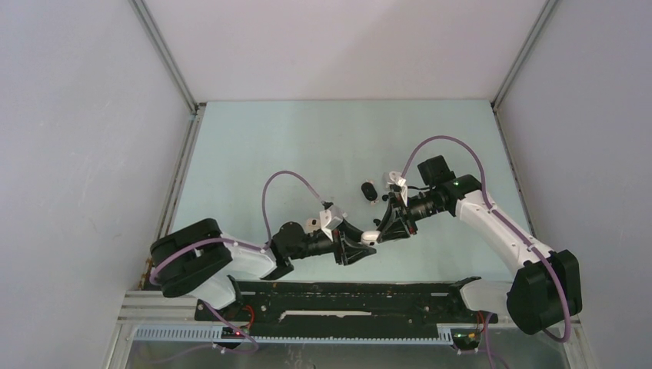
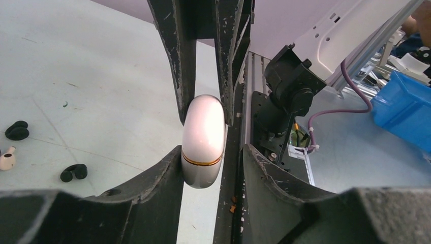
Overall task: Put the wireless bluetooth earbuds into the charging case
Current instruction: Pass from the right arm to the left
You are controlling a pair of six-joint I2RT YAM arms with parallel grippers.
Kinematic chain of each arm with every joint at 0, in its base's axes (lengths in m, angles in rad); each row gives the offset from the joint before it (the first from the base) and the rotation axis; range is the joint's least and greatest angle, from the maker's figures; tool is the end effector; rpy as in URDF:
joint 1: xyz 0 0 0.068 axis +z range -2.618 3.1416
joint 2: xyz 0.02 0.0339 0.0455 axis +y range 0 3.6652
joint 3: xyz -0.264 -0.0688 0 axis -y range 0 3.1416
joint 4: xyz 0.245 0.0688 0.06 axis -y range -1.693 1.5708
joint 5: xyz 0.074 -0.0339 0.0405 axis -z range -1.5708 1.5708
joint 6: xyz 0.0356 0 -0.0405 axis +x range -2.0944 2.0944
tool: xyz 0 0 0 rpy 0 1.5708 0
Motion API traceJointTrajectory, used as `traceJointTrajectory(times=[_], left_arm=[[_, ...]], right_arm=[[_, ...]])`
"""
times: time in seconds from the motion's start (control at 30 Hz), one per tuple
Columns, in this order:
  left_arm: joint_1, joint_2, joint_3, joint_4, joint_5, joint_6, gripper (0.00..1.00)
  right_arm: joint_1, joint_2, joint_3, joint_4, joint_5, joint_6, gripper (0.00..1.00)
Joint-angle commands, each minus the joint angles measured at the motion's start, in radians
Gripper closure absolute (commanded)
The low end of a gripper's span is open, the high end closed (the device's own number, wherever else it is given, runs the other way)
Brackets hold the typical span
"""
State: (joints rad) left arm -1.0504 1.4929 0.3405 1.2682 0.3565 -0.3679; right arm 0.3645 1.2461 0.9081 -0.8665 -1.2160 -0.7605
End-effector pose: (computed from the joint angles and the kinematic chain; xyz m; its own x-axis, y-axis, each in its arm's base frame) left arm 0.1187 -0.2322 0.1896 -0.3008 -0.1529 -0.9413 0.9402 0.1181 -0.3196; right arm 0.1915 0.1088 0.2584 -0.3303 -0.3823 -0.8630 -0.9183 -0.0810 0.3874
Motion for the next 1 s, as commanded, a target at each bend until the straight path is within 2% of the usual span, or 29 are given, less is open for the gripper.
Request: traceJointTrajectory(times=[0.0, 0.27, 0.57, 0.97], left_arm=[[0.006, 0.023, 0.016, 0.086, 0.031, -0.021, 0.51], [0.034, 0.09, -0.009, 0.266, 0.057, -0.108, 0.58], [0.035, 0.103, -0.021, 0.292, 0.055, -0.109, 0.54], [0.035, 0.121, -0.023, 0.298, 0.056, -0.111, 0.58]], right_arm=[[-0.002, -0.006, 0.04, 0.0, -0.039, -0.011, 0.91], [-0.008, -0.006, 0.04, 0.0, -0.045, -0.01, 0.91], [-0.02, -0.011, 0.039, -0.002, -0.057, -0.01, 0.9], [-0.03, -0.016, 0.04, -0.003, -0.066, -0.011, 0.89]])
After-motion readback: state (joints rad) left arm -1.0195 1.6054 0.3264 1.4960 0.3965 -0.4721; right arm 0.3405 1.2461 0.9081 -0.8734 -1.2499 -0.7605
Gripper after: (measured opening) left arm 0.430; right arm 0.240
